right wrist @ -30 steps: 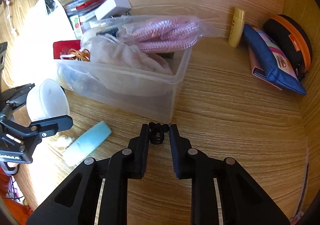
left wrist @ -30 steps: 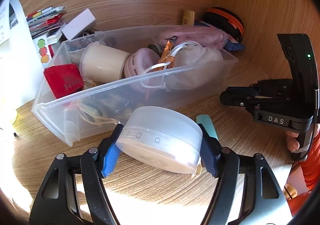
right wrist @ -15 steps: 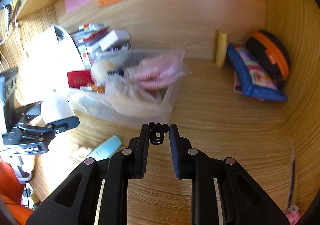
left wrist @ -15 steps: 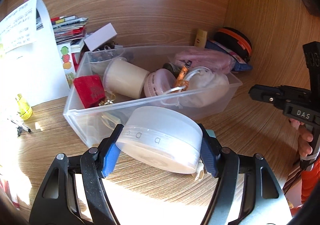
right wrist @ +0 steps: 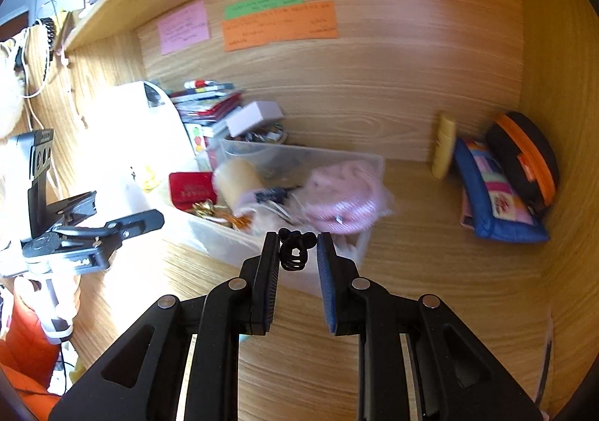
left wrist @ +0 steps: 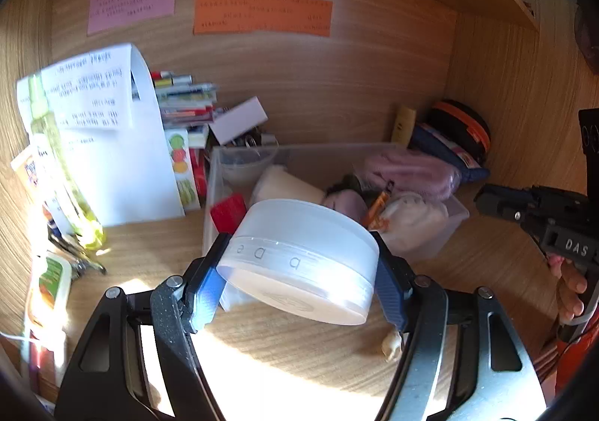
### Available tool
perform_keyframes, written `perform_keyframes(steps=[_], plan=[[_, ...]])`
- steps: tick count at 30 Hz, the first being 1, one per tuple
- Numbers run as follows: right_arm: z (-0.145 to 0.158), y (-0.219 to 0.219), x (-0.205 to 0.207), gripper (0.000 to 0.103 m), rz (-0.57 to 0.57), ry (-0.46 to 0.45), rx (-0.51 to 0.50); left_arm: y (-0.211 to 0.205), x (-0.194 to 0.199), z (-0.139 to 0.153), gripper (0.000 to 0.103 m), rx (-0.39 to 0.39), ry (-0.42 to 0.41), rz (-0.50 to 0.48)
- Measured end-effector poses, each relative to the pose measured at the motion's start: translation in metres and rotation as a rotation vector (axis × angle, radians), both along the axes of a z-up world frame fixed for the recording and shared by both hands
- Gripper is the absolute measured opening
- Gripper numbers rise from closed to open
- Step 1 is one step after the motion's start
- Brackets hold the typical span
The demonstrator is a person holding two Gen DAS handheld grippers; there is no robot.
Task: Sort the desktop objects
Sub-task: 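Carry the white container and black object over the clear box with both tools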
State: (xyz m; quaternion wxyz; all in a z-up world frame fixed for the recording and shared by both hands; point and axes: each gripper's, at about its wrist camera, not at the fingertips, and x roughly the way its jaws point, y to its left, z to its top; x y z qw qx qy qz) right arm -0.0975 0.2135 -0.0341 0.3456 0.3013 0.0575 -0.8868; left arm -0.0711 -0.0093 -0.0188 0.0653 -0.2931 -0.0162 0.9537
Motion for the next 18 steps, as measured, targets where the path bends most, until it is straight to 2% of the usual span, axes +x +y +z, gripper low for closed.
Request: perform_keyframes(steps=[8, 18], plan=[[0.008, -0.034, -0.004, 0.018, 0.08, 0.022, 0.002, -0.005, -0.023, 0.022, 0.07, -0.011, 0.053, 0.004], [0.011, -0.064, -0.021, 0.018, 0.111, 0.01, 0.007, -0.013, -0.054, 0.002, 0.07, 0.014, -0.006, 0.001]])
